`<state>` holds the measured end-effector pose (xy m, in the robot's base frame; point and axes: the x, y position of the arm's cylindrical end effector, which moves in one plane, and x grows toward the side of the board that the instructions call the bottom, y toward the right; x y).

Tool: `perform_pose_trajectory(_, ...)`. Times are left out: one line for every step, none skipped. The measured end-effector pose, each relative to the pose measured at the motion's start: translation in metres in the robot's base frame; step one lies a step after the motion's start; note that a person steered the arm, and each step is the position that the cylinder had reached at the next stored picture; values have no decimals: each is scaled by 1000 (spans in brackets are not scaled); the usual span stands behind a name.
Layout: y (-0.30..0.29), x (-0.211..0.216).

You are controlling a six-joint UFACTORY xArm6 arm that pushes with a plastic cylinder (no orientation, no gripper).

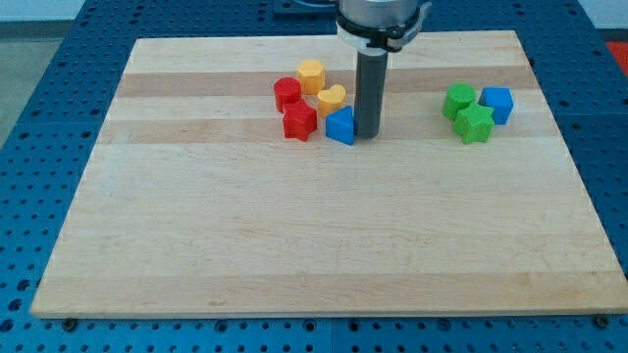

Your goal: Push the green star to the left side of the blue cube

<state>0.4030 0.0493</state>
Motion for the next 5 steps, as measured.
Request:
perform_pose_trajectory(18,38)
perform_pose_trajectory(72,48)
perform_pose_trajectory(130,44)
perform_pose_trajectory(160,36)
perform_pose_trajectory(160,20)
